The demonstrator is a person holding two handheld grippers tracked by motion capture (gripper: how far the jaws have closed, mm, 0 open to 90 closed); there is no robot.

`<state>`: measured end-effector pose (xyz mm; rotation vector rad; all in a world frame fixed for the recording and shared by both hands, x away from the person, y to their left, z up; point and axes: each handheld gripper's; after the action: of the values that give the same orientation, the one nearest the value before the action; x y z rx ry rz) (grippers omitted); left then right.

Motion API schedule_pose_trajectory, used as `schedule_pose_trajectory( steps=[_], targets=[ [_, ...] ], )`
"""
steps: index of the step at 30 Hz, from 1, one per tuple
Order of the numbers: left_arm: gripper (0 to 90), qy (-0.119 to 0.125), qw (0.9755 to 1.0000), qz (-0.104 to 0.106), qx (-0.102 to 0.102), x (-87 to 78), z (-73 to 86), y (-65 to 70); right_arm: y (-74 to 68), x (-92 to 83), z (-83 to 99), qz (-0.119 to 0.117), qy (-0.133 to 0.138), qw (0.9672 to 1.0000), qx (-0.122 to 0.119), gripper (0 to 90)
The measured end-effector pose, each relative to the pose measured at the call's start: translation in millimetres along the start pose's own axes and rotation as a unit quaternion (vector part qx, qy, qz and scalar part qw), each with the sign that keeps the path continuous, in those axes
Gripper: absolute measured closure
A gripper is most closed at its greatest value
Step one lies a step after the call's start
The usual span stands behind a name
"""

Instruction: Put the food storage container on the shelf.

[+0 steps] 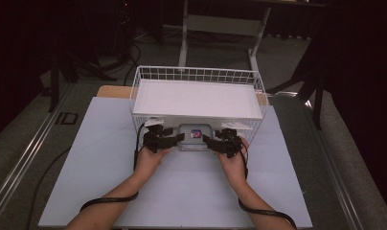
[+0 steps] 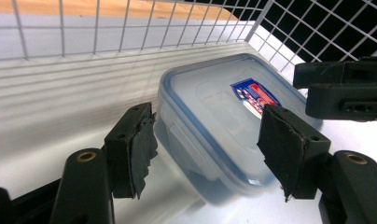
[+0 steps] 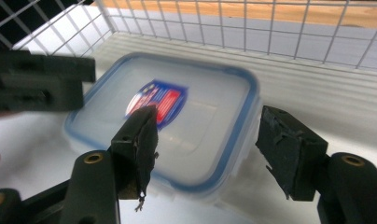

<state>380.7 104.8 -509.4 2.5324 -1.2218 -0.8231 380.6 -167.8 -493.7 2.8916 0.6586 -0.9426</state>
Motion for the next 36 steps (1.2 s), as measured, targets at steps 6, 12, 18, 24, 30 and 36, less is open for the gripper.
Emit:
schedule_pose_trajectory(
  steps=[6,12,18,24,30,36],
  targets=[
    [26.4,-0.004,0.9989,0.038,0.027,-25.3,12.5,15.1,-9.9,-18.0,13.2,-0.012,0.016,0.9994,-0.027,42.8],
    [14.7,-0.006,0.9941,0.072,0.081,-42.8,25.5,36.8,-23.3,-27.4,18.2,-0.01,0.015,0.9989,-0.043,50.2],
    [1.9,0.001,0.9926,0.08,0.091,-71.6,33.6,58.7,-32.7,-19.3,28.0,-0.03,-0.015,0.9978,-0.058,81.9],
    [1.9,-0.003,0.9937,0.026,0.109,-87.8,52.3,63.6,-38.2,-6.5,30.7,-0.033,-0.032,0.9969,-0.064,89.9],
    [1.9,0.005,0.9942,0.031,0.103,-87.7,66.5,55.5,-45.0,2.9,24.5,-0.03,-0.031,0.9968,-0.068,89.8],
    [1.8,-0.004,0.9937,0.023,0.11,-84.5,72.0,51.4,-48.9,10.9,19.4,-0.024,-0.027,0.9968,-0.071,89.7]
  ],
)
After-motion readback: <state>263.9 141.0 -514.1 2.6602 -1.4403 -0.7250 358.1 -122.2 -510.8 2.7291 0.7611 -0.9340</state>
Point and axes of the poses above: each handheld gripper's, and its own axes: x roughly forward along the jaws, z roughly out of its underside, y roughly to its right, and after that the axes turned 10 degrees about z, right-handed
